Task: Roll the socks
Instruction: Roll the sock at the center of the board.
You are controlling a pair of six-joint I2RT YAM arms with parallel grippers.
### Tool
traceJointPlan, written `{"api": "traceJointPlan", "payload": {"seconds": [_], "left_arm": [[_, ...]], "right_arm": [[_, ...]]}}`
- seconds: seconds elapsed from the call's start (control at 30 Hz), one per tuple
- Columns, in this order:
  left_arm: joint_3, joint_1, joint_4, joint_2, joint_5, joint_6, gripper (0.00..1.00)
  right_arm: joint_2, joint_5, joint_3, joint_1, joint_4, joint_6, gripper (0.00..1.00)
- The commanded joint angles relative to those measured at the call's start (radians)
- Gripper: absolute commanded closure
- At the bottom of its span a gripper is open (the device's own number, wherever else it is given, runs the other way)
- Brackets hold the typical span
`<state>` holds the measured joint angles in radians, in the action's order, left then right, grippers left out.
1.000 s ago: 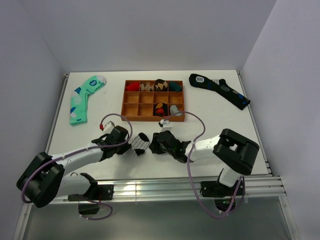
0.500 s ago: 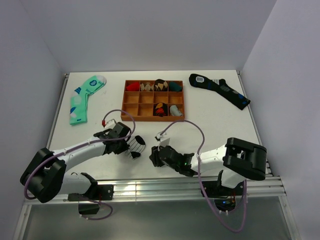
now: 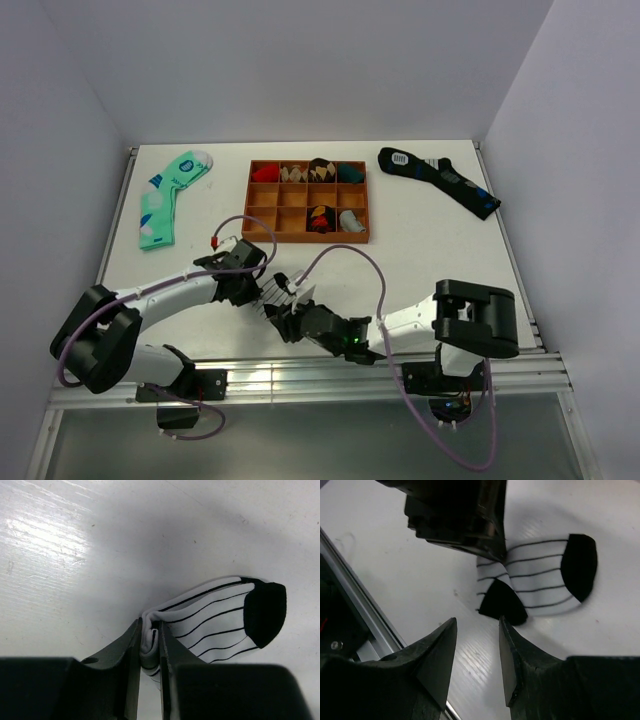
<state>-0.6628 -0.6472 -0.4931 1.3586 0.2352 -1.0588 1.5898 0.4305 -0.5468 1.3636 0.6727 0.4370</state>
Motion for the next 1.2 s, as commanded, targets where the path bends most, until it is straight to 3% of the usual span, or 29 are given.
{"api": "traceJointPlan", "payload": {"seconds": [0.0,0.4,1.17], "left_arm": [[-0.024,0.003,-0.029,0.013,-0.033,0.020,1.00],[-0.008,0.008,-0.002,0.014,-0.068,0.029,1.00],[0.011,0.021,0.033,0.022,-0.119,0.028,1.00]], "right_arm": [[0.067,0.053,-0.064,0.015,0.115,-0.058,0.53],[0.177,0.087,-0.137,0.017,0.149,-0.119,0.51],[0.323,0.096,-0.139,0.006,0.228,-0.049,0.51]]}}
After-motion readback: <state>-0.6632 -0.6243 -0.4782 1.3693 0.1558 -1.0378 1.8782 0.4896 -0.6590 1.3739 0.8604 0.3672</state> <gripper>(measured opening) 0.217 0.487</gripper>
